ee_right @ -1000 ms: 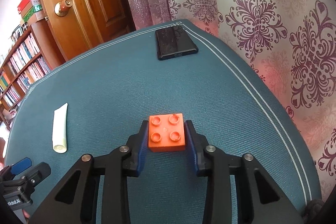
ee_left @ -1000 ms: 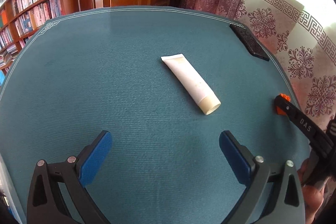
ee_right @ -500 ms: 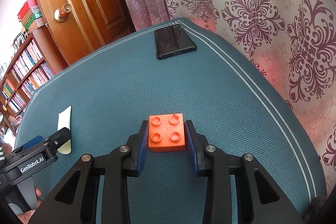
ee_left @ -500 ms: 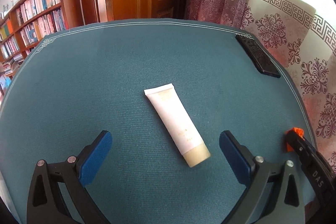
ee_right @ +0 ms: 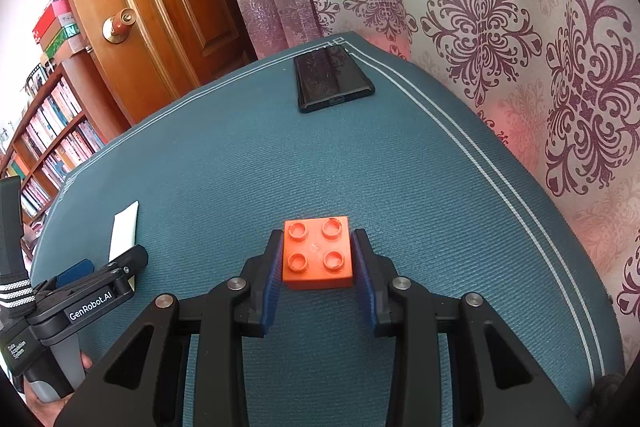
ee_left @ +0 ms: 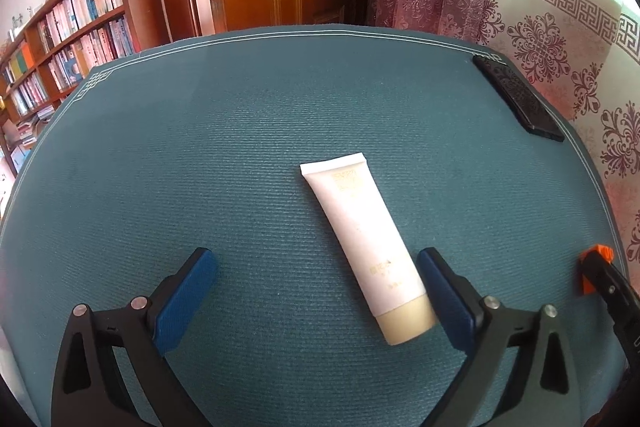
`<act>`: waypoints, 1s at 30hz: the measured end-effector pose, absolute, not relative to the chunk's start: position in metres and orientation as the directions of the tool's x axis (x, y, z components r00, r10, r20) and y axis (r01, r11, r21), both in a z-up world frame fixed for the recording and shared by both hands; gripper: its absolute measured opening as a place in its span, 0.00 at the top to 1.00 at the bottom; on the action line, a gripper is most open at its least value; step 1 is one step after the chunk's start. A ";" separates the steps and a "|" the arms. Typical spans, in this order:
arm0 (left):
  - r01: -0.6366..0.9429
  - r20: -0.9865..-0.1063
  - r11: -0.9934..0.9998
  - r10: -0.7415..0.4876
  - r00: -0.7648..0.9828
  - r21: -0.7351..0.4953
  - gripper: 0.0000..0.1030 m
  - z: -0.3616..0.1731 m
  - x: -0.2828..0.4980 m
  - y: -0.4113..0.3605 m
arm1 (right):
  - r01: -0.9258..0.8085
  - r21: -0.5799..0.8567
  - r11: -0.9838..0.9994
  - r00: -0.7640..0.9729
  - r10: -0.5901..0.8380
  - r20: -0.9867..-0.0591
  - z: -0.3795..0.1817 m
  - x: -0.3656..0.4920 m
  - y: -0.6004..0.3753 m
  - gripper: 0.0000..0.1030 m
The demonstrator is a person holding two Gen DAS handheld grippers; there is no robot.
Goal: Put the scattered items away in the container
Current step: 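Grasp the white cream tube with the left gripper while the right gripper holds the brick, then carry the cream tube and orange brick over the clear bowl with both grippers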
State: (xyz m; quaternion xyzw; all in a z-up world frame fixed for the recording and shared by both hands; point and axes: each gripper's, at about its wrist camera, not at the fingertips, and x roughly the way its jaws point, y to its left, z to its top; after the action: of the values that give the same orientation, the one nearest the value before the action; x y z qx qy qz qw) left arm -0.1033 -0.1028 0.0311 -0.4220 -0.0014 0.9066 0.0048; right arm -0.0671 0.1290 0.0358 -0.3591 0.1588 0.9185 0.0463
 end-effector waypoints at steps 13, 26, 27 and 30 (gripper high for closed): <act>-0.083 -0.735 -0.997 0.056 -0.676 0.001 0.68 0.041 -0.086 -0.093 | -0.146 0.285 -0.947 -0.783 -0.065 -0.618 0.042 -0.058 0.126 0.65; -0.064 -0.752 -0.998 0.052 -0.657 -0.014 0.71 0.040 -0.057 -0.101 | -0.098 0.323 -0.941 -0.774 -0.132 -0.620 0.042 -0.057 0.120 0.65; -0.061 -0.753 -0.998 0.053 -0.656 -0.016 0.71 0.040 -0.054 -0.102 | -0.099 0.332 -0.938 -0.772 -0.138 -0.620 0.041 -0.057 0.122 0.65; -0.048 -0.755 -0.999 0.047 -0.654 -0.020 0.71 0.040 -0.044 -0.107 | -0.100 0.343 -0.934 -0.769 -0.147 -0.622 0.041 -0.057 0.123 0.65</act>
State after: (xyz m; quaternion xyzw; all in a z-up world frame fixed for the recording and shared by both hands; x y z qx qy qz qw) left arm -0.0442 -0.1071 0.0401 -0.4153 0.0008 0.9093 0.0263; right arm -0.0574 0.1227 0.0407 -0.3397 0.1814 0.9228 -0.0127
